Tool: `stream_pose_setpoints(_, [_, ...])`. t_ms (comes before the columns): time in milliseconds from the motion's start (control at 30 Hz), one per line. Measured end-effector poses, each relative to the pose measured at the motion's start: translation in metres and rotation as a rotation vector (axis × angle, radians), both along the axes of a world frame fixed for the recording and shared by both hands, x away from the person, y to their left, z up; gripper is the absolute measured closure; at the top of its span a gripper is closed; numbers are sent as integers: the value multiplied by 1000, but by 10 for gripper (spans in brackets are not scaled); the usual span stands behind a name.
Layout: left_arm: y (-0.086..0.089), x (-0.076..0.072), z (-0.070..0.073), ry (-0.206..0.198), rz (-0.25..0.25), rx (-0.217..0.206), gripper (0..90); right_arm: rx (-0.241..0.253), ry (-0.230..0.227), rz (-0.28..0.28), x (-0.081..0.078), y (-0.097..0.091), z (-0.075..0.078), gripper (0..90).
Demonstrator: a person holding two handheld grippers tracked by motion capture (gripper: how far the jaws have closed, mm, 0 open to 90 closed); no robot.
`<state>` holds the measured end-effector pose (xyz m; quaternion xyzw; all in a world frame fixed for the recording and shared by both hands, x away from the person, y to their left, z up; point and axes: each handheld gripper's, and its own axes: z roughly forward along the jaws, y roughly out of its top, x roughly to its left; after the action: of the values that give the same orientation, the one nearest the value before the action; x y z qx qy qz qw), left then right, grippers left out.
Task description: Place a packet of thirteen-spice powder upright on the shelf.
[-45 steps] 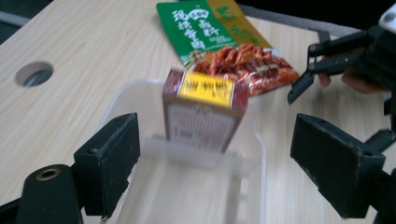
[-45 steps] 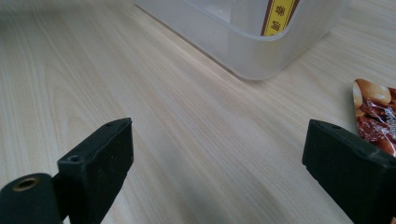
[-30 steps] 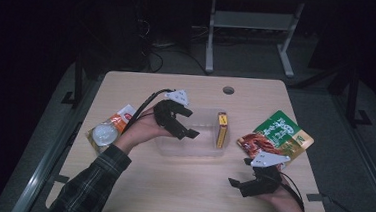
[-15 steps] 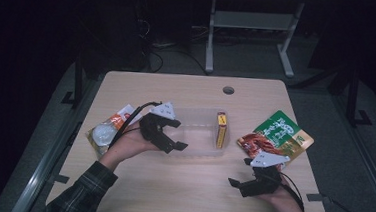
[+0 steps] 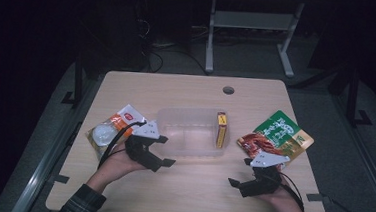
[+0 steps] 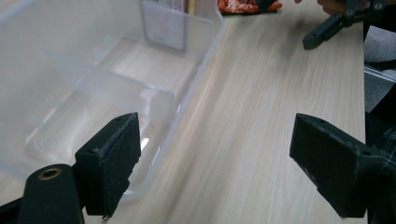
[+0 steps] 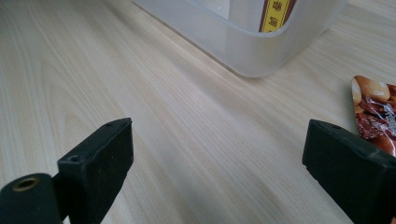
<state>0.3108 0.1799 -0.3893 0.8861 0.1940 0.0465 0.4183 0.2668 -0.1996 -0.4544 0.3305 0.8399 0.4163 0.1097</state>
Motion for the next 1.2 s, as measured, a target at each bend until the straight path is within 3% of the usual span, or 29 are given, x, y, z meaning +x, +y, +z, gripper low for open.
stream_pose_setpoints(467, [34, -37, -23, 6, 65, -25, 160, -4, 20, 25, -2, -1, 5, 94])
stream_pose_setpoints(733, [54, -52, -40, 10, 112, -6, 160, -11, 26, 14, 0, -5, 11, 145])
stream_pose_setpoints(900, [60, -56, -49, 10, 114, 42, 159, -21, -1, -34, 10, -12, 18, 233])
stream_pose_setpoints(1067, [60, -53, -51, 21, 118, 30, 159, -30, -11, -85, 21, -19, 18, 348])
stream_pose_setpoints(1100, [60, -52, -51, 25, 119, 27, 159, -33, -9, -113, 27, -24, 18, 430])
stream_pose_setpoints(1200, [60, -51, -52, 20, 112, 35, 159, -30, -12, -161, 38, -33, 21, 554])
